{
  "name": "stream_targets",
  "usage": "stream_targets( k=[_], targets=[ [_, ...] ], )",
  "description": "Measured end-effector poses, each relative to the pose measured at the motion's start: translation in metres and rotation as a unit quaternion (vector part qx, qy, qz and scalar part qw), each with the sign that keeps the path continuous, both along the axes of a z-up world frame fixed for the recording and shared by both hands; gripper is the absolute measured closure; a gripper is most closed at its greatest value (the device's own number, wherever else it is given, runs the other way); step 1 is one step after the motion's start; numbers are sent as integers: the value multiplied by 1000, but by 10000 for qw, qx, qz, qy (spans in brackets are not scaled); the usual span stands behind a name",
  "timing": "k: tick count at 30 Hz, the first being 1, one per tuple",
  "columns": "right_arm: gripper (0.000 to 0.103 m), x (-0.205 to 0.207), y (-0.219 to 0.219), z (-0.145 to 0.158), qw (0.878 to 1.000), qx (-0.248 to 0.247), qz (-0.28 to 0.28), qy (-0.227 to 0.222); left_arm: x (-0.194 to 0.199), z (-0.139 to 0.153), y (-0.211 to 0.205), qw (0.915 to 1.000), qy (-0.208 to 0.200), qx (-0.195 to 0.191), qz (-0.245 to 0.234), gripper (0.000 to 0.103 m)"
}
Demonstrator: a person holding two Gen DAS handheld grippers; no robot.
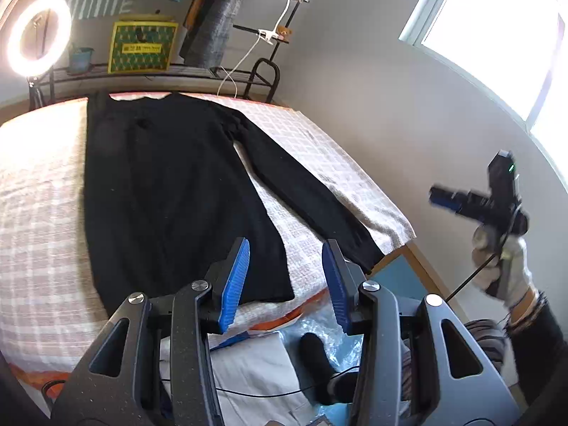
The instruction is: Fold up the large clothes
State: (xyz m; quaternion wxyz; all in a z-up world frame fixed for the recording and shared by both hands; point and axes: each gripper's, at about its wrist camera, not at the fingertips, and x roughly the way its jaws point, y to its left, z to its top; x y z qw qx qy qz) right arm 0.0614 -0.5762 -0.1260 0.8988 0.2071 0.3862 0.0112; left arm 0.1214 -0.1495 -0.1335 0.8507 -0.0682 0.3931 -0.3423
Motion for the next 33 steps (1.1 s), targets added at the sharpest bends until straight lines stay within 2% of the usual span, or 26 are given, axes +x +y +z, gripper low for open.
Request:
stream_targets(
  k=[4,7,10,13,20,21,22,23,24,26,29,33],
  targets=[
    [51,8,-23,-53,9979,402,-129,495,10,-13,-18,9996,86,250,12,61],
    [52,14,-33,-83,9953,648,-127,709,17,-25,-28,9988,135,458,42,59],
    [52,20,-39,-102,9930,817,-162,840,24,-33,-35,9975,158,685,104,54],
    [52,28,-43,-115,9907,968,-226,930,32,-36,-40,9970,266,722,90,53],
    [52,50,-47,-149,9838,1113,-523,1308,41,-35,-38,9944,-83,1049,13,53],
    [53,52,-46,-151,9834,1129,-541,1310,44,-38,-35,9948,-49,1015,29,53],
    [61,55,-44,-149,9838,1082,-542,1321,47,-41,-33,9953,14,966,38,53],
    [77,57,-43,-148,9837,1083,-499,1346,51,-47,-29,9958,116,905,47,53],
    [82,62,-41,-148,9829,1107,-441,1404,54,-50,-27,9960,172,875,41,53],
    [99,67,-37,-145,9834,950,-422,1485,58,-56,-22,9967,221,784,4,53],
    [101,76,-23,-130,9866,676,-299,1452,60,-64,-13,9974,210,683,47,53],
    [101,83,1,-91,9915,264,-25,1276,71,-67,-3,9982,389,457,75,53]
  ],
)
